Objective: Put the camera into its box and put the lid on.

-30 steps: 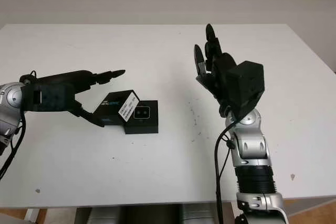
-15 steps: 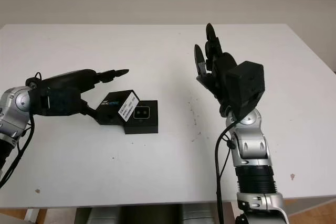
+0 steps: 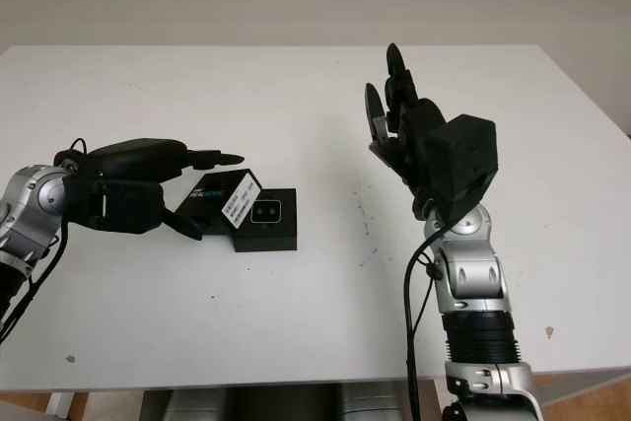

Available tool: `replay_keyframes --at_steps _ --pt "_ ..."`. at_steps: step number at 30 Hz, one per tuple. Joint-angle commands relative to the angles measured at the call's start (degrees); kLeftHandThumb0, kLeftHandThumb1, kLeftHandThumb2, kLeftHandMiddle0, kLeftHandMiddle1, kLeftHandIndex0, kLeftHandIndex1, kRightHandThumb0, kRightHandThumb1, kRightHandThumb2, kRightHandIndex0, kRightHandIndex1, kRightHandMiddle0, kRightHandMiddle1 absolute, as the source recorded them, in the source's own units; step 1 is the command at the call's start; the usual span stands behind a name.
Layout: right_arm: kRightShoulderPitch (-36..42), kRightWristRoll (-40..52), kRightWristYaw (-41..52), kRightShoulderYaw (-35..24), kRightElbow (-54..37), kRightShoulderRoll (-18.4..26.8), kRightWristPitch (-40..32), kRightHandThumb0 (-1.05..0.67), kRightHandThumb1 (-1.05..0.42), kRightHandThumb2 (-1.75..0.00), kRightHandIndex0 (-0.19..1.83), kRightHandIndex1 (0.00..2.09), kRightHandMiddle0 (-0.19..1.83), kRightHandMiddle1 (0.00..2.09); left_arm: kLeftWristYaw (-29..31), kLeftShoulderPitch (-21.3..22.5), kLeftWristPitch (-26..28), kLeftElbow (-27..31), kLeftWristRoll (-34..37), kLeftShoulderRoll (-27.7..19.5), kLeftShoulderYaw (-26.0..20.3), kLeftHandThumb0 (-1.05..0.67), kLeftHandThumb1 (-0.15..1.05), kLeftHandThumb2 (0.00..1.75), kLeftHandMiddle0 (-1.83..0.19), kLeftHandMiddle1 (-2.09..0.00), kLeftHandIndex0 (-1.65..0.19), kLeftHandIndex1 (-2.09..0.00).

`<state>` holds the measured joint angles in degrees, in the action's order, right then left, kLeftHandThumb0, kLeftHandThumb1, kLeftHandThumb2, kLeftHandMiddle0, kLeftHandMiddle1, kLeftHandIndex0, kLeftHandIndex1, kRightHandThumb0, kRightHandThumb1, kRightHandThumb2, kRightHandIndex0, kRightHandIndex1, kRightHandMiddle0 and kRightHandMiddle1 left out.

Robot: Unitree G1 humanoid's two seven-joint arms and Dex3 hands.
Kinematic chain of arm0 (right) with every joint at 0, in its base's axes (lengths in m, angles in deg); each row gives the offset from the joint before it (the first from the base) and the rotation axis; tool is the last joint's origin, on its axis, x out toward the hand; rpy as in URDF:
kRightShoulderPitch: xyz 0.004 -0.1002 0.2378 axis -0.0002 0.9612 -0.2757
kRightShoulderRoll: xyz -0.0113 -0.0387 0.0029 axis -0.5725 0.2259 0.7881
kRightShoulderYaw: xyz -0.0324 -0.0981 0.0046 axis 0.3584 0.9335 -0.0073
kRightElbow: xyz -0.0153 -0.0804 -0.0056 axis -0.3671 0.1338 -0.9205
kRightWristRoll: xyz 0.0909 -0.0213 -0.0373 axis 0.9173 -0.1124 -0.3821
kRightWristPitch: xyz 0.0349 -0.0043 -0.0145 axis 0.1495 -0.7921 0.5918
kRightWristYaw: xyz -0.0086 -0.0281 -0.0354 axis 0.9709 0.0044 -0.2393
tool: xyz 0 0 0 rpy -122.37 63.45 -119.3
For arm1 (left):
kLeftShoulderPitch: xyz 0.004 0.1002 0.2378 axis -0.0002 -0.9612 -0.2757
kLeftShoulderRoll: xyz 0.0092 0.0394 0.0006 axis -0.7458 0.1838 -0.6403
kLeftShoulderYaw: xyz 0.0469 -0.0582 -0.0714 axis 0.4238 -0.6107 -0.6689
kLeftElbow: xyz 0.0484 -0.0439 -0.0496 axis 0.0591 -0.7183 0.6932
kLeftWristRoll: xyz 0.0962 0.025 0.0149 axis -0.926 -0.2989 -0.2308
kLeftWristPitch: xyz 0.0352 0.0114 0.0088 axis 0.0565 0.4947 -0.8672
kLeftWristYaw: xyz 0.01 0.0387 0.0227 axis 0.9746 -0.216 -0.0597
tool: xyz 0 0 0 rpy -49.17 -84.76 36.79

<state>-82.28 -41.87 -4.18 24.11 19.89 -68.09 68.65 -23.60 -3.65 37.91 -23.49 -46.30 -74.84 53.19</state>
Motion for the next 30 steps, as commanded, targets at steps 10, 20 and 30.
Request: replay_keyframes --at_steps 10,20,30 --pt "0.0 0.1 0.1 -0.1 -1.6 0.6 -0.3 -0.68 -1.05 -0.64 -0.15 0.05 -0.15 0.05 -4.2 -0.6 -2.2 -1.6 2.3 1.7 -0.9 -0.56 0.91 0.06 -0.27 -0.37 -0.28 -0.26" --pt "0.0 0.1 0.4 0.0 -1.5 0.7 0.2 -0.67 -1.05 -0.64 -0.16 0.05 -0.16 0.05 -8.0 -1.1 -5.9 -3.9 2.8 2.3 -0.2 -0.50 1.05 0.09 -0.02 -1.19 0.09 -1.23" --pt "0.2 -0.1 0.0 0.1 -1.9 0.5 0.1 -0.67 -1.05 -0.63 -0.14 0.06 -0.15 0.06 -8.2 -1.4 -5.9 -2.8 1.2 2.2 0.5 -0.52 1.04 0.07 -0.10 -1.13 0.06 -1.26"
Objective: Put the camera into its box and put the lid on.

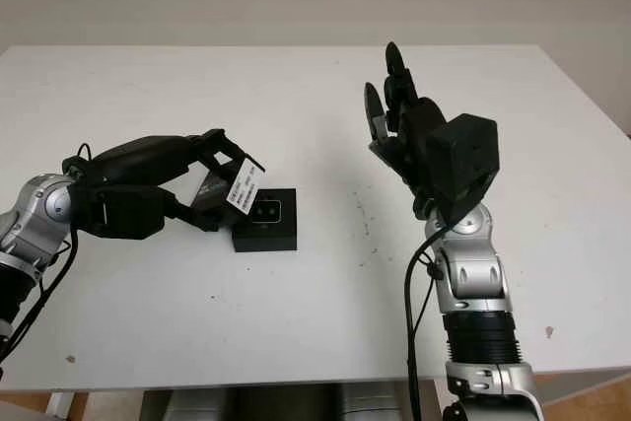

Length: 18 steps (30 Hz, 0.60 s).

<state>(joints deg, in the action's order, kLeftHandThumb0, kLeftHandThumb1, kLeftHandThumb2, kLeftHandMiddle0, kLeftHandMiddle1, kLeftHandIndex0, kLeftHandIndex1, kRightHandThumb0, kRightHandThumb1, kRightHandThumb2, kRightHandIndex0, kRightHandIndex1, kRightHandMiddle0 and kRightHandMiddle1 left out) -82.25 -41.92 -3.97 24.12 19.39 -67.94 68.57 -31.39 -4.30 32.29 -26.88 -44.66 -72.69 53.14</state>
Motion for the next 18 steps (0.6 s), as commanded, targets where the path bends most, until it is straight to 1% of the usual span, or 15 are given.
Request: replay_keyframes --at_steps 1,2,4,5,7,8,10,11,13,15,18 --pt "0.2 -0.2 -0.3 0.1 -1.5 0.3 0.2 -0.67 -1.05 -0.63 -0.14 0.06 -0.14 0.06 -0.5 -0.9 -0.2 0.9 -0.7 0.1 0.6 -0.52 1.05 0.08 -0.12 -1.12 0.05 -1.26" --pt "0.2 -0.1 -0.2 0.1 -1.4 0.3 0.5 -0.67 -1.05 -0.63 -0.14 0.06 -0.14 0.06 -0.5 -1.1 -0.1 1.3 -1.1 0.0 0.7 -0.51 1.05 0.09 -0.13 -1.11 0.05 -1.26" --pt "0.2 0.0 -0.1 0.1 -1.3 0.3 0.4 -0.67 -1.05 -0.63 -0.15 0.05 -0.15 0.05 -0.9 -1.5 0.0 2.2 -1.9 -0.1 0.7 -0.50 1.05 0.18 -0.15 -1.08 0.04 -1.26" --pt "0.2 0.0 0.0 0.1 -1.4 0.3 0.1 -0.68 -1.05 -0.63 -0.15 0.05 -0.15 0.05 -1.2 -1.7 0.1 2.6 -2.2 -0.2 0.7 -0.48 1.05 0.26 -0.12 -1.21 0.03 -1.27" --pt "0.3 -0.3 -0.3 0.3 -1.5 0.3 0.1 -0.67 -1.05 -0.64 -0.15 0.05 -0.15 0.05 -1.3 -2.0 0.7 4.0 -2.7 -0.1 0.5 -0.46 1.05 0.33 -0.09 -1.30 0.02 -1.29" --pt "0.3 -0.3 -0.4 0.3 -1.5 0.2 0.2 -0.67 -1.05 -0.64 -0.14 0.06 -0.15 0.06 -0.3 -2.1 2.2 5.4 -2.3 0.0 0.2 -0.42 1.05 0.39 -0.08 -1.33 0.02 -1.28" --pt "0.3 -0.1 -0.5 0.2 -1.6 0.0 0.1 -0.65 -1.05 -0.64 -0.14 0.06 -0.15 0.05 2.0 -2.2 6.5 8.9 -1.6 0.6 -0.3 -0.36 1.05 0.45 -0.10 -1.45 -0.02 -1.30" --pt "0.3 0.0 -0.5 0.3 -1.6 -0.1 0.1 -0.65 -1.05 -0.64 -0.15 0.05 -0.16 0.05 3.0 -2.3 8.9 10.8 -1.5 0.9 -0.4 -0.33 1.05 0.46 -0.10 -1.60 -0.02 -1.41" --pt "0.4 0.0 -0.4 0.4 -1.7 -0.2 0.2 -0.66 -1.05 -0.64 -0.15 0.05 -0.17 0.05 5.2 -2.3 13.8 14.5 -1.7 1.2 -0.3 -0.30 1.05 0.47 -0.12 -1.71 -0.04 -1.50" --pt "0.5 -0.1 -0.4 0.6 -1.8 -0.2 -0.1 -0.67 -1.05 -0.64 -0.15 0.05 -0.17 0.05 7.0 -2.3 17.5 17.7 -2.0 1.3 -0.1 -0.28 1.05 0.46 -0.15 -1.73 -0.05 -1.56" --pt "0.6 -0.1 -0.4 0.9 -2.4 -0.2 -1.1 -0.69 -1.05 -0.64 -0.16 0.05 -0.17 0.05 9.1 -2.2 20.9 21.3 -2.2 1.6 0.2 -0.24 1.05 0.44 -0.21 -1.68 -0.07 -1.53"
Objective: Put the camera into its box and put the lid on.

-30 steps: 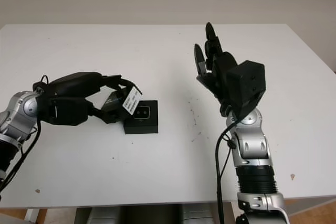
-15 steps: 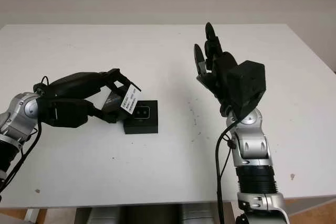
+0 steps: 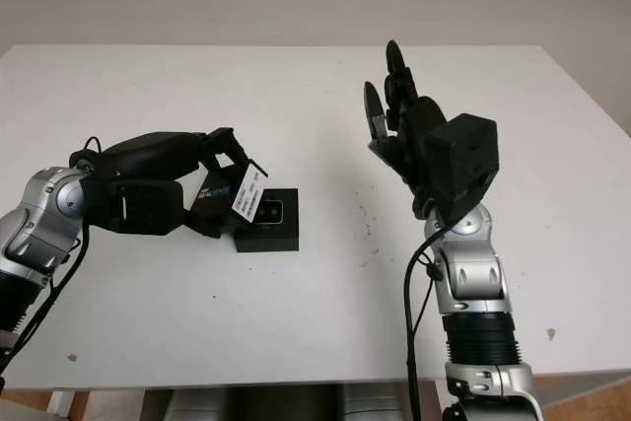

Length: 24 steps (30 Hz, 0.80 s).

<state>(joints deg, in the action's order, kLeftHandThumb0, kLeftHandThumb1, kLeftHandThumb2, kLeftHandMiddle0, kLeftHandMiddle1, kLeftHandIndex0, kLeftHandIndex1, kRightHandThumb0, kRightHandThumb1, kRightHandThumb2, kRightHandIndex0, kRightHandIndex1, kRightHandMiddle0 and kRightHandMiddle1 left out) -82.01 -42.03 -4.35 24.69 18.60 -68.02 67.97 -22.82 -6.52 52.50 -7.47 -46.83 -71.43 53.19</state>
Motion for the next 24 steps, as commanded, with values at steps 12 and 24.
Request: replay_keyframes --at_steps 12,24 --pt "0.8 -0.1 -0.6 0.7 -2.6 0.0 -0.8 -0.70 -1.05 -0.64 -0.16 0.05 -0.17 0.05 7.8 2.3 9.2 7.5 -2.0 2.0 2.3 -0.24 1.05 0.38 -0.24 -1.48 -0.08 -1.32" --pt "0.2 -0.9 -1.3 1.4 -2.2 -0.2 -1.0 -0.71 -1.05 -0.64 -0.17 0.05 -0.16 0.06 9.1 4.5 17.2 5.7 -3.7 5.4 4.5 -0.27 1.05 0.39 -0.37 -1.32 -0.22 -1.50"
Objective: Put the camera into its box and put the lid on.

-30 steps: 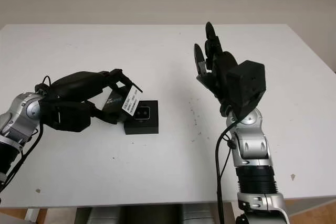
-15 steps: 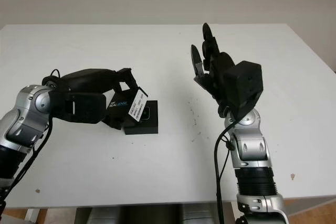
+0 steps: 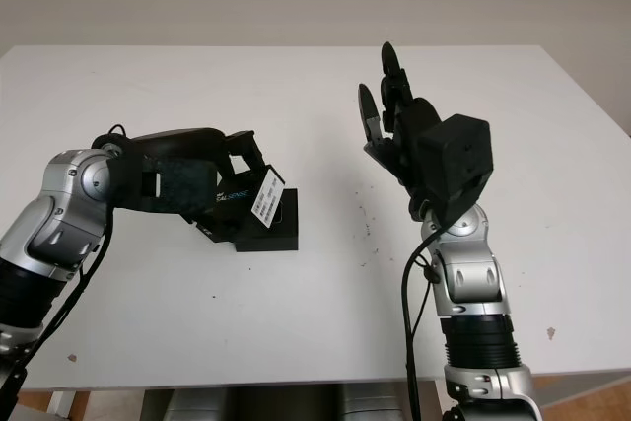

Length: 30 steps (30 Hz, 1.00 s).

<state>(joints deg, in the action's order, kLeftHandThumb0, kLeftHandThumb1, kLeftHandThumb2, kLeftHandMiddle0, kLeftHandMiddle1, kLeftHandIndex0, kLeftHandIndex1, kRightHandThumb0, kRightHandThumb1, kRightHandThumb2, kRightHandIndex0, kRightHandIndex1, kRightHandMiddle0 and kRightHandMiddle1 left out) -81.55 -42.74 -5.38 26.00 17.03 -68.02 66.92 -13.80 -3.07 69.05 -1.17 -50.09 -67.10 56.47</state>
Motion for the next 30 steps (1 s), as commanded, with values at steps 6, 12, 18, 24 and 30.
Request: replay_keyframes --at_steps 6,12,18,24,30 --pt "-0.1 -0.7 -0.8 0.5 -1.0 -0.4 -0.6 -0.71 -1.05 -0.65 -0.16 0.05 -0.16 0.06 -0.1 2.2 7.0 0.1 -5.0 3.5 4.0 -0.25 1.05 0.40 -0.35 -1.33 -0.18 -1.52" --pt "0.1 -0.2 -1.2 0.1 -0.9 -1.0 -0.2 -0.71 -1.05 -0.64 -0.15 0.06 -0.15 0.06 -0.5 2.5 6.6 -0.4 -6.7 4.5 6.0 -0.21 1.05 0.40 -0.35 -1.57 -0.21 -1.68" --pt "0.4 -0.4 -1.5 0.2 -0.9 -1.1 0.0 -0.70 -1.05 -0.63 -0.15 0.06 -0.15 0.06 0.5 3.1 7.2 -0.3 -6.7 5.4 6.6 -0.20 1.05 0.38 -0.35 -2.08 -0.30 -2.09" --pt "0.3 -0.4 -1.7 0.2 -0.7 -1.3 -0.1 -0.71 -1.05 -0.63 -0.15 0.06 -0.15 0.05 1.3 4.0 6.5 -0.4 -6.0 5.9 6.4 -0.21 1.05 0.40 -0.59 -2.09 -0.43 -2.09" --pt "0.3 -1.3 -2.4 0.7 0.0 -1.5 0.7 -0.75 -1.05 -0.64 -0.14 0.06 -0.14 0.06 2.2 5.2 5.3 0.0 -5.9 5.2 6.2 -0.21 1.05 0.39 -0.47 -2.09 -0.41 -2.09"
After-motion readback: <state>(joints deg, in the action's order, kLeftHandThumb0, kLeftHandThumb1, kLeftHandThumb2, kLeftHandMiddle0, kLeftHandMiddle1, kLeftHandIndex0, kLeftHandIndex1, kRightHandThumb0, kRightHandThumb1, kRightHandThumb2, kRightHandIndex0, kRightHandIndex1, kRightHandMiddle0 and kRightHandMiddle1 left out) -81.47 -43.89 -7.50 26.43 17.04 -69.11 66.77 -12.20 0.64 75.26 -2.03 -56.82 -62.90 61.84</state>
